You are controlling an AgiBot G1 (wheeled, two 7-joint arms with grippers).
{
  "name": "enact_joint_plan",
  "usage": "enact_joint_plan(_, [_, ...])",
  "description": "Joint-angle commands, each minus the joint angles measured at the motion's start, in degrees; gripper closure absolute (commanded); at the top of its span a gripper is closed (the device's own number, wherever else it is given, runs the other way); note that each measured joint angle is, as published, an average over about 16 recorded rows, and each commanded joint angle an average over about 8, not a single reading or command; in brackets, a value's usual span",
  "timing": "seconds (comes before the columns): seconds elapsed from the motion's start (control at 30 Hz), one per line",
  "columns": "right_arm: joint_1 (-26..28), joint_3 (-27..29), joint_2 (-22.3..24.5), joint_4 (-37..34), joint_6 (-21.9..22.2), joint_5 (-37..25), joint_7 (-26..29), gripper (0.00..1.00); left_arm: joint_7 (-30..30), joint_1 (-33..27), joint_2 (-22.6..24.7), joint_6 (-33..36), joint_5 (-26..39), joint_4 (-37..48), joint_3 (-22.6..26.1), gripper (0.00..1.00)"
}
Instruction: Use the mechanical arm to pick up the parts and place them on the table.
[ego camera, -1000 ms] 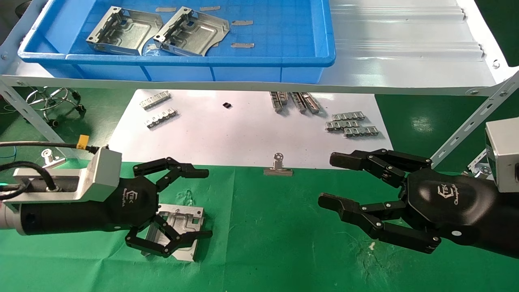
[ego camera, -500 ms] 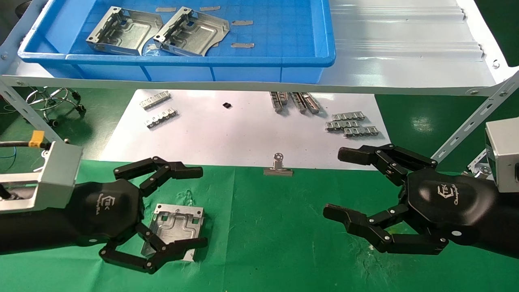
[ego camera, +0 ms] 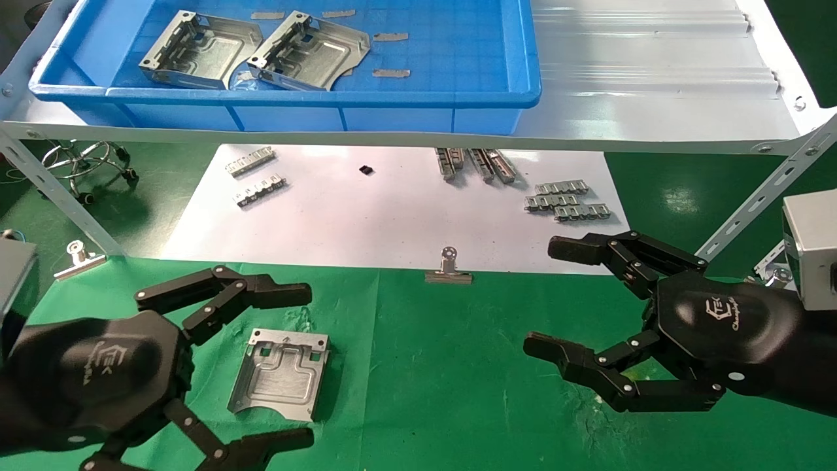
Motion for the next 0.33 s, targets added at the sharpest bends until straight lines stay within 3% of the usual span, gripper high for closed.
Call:
enact_joint_plan(0.03, [0.0,0.0,0.0,0.0,0.0,0.0,0.0,0.0,-1.4,1.3,-0.6,-0.2,-0.4,-2.0,-1.5,0.0])
enact_joint_plan(0.33, [0.0,0.0,0.0,0.0,0.0,0.0,0.0,0.0,-1.8,1.9,-1.0,-0.3,-0.8,-2.8,-2.2,0.0])
